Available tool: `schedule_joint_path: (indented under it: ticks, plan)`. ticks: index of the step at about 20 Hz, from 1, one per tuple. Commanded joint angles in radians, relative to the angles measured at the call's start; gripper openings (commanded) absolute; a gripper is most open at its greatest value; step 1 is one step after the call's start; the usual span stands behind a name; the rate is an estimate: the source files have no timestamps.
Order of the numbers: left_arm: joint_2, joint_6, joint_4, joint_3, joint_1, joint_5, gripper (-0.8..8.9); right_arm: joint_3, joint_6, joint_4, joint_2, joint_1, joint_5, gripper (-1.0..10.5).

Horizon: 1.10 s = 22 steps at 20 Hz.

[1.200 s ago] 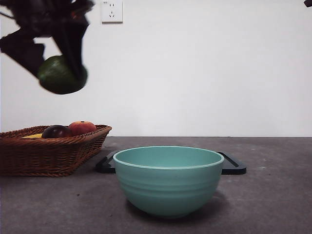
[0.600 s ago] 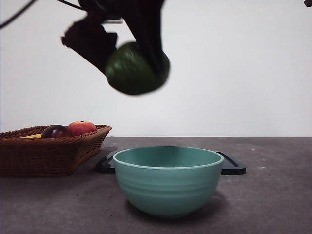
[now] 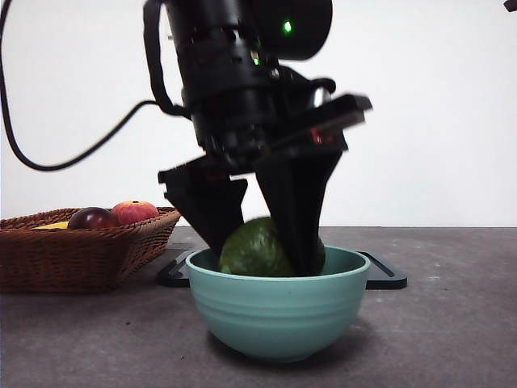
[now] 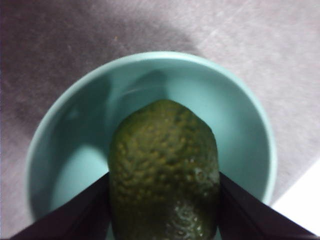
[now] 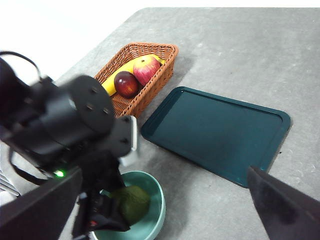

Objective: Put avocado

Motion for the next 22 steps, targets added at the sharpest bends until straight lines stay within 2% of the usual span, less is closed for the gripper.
schedule_joint_path:
  ticks: [1, 12, 13, 15, 16, 22]
  plan:
    - [0.052, 0.016, 0.012, 0.024, -0.011, -0.003, 2.34, 0.019, 0.010, 0.004, 0.003, 0.004, -0.001, 5.8]
    - [0.076, 0.030, 0.033, 0.024, -0.011, -0.003, 2.52, 0.019, 0.007, 0.004, 0.003, 0.004, -0.001, 5.8]
    - [0.076, 0.030, 0.029, 0.024, -0.011, -0.002, 2.80, 0.019, 0.007, 0.004, 0.003, 0.004, -0.001, 5.8]
    - [0.076, 0.031, 0.024, 0.024, -0.011, -0.002, 4.64, 0.019, 0.007, 0.004, 0.003, 0.004, -0.001, 5.8]
    - [0.075, 0.031, 0.023, 0.025, -0.011, -0.002, 5.01, 0.019, 0.007, 0.004, 0.003, 0.004, -0.001, 5.8]
    - [0.057, 0.050, -0.080, 0.119, -0.011, -0.002, 4.99, 0.019, 0.007, 0.003, 0.003, 0.004, -0.001, 5.8]
